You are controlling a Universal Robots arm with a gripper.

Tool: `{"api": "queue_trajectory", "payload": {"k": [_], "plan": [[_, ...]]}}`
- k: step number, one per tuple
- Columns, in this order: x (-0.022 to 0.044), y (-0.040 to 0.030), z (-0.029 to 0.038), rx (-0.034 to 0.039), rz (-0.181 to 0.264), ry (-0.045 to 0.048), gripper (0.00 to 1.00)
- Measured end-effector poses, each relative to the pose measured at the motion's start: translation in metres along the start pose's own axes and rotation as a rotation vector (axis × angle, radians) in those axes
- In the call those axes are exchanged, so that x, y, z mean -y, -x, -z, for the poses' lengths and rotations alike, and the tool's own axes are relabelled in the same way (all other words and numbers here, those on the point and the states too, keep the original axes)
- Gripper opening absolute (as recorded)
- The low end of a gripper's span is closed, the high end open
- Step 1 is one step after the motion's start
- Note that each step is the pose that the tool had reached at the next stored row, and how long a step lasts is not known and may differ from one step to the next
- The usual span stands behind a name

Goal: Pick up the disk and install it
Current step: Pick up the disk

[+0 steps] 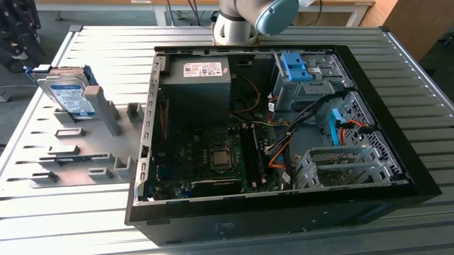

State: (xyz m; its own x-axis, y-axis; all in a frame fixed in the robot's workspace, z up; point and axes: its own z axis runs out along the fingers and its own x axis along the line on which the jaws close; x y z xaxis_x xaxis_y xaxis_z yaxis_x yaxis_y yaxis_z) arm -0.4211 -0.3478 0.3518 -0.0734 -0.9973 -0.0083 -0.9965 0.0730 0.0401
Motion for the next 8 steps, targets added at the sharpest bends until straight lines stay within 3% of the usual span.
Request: {"api": "queue_trajectory", "payload": {"k": [2, 6, 8], "plan": [[-0.0013, 0.0001, -0.0020, -0.0009, 0.017, -0.0020, 0.37], [-0.0097, 0.0008, -0.0046, -0.0095, 0.018, -0.0364, 0.37], [-0.0106, 0.0013, -0.0069, -0.0104, 0.018, -0.0440, 0.37]]}}
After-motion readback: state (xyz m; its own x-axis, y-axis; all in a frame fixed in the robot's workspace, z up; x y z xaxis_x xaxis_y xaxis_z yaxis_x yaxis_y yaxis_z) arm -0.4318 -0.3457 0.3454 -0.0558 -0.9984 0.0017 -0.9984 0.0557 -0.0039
